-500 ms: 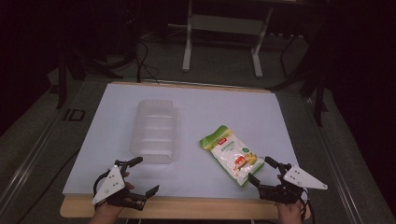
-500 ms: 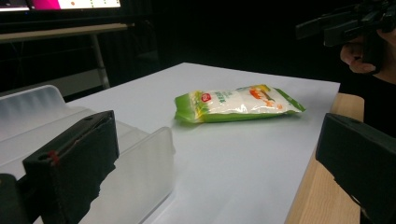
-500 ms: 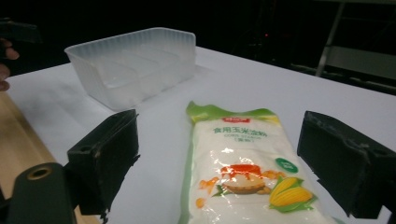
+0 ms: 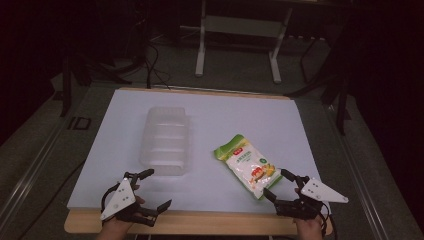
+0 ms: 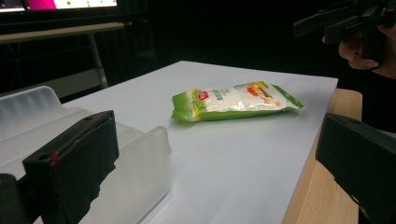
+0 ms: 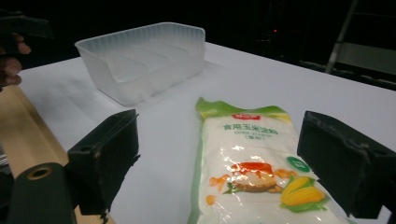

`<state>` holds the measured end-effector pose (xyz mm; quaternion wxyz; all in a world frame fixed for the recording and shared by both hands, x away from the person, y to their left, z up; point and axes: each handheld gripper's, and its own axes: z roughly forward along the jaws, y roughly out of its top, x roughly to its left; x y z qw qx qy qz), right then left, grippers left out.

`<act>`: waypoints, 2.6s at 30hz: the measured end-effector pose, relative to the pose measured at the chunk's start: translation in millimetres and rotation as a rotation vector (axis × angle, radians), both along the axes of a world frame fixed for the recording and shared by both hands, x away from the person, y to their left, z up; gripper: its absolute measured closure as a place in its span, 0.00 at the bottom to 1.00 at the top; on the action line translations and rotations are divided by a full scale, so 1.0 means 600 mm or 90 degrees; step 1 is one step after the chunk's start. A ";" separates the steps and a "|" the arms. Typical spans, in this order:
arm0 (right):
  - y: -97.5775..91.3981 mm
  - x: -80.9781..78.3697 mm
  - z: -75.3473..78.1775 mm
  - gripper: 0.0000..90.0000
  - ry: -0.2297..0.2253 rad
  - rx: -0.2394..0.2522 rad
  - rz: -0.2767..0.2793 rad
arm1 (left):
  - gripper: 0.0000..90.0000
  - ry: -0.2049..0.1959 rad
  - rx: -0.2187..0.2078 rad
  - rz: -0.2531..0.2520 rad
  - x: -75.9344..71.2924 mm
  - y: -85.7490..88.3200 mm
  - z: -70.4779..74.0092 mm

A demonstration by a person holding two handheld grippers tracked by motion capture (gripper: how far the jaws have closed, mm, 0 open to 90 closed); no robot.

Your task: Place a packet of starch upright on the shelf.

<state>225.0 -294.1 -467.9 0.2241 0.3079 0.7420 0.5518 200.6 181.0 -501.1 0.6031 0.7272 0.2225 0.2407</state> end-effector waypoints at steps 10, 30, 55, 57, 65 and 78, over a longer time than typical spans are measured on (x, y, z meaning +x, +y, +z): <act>0.018 0.001 0.012 0.13 0.011 0.001 0.041 | 0.00 -0.002 0.000 -0.002 -0.001 -0.002 0.000; 0.035 0.023 0.089 0.13 -0.039 0.017 0.056 | 0.00 -0.003 0.002 -0.006 -0.002 -0.003 0.000; 0.065 0.127 0.145 0.12 -0.030 0.002 0.061 | 0.00 0.003 0.006 -0.011 0.000 -0.005 -0.002; 0.066 0.136 0.141 0.12 -0.027 0.005 0.059 | 0.00 0.000 0.006 -0.011 0.000 -0.004 -0.002; 0.067 0.166 0.121 0.12 -0.013 -0.011 0.041 | 0.00 0.003 0.005 -0.014 0.000 -0.004 -0.002; 0.065 0.221 0.082 0.12 0.029 -0.033 0.019 | 0.00 0.005 0.010 -0.016 0.000 -0.005 -0.003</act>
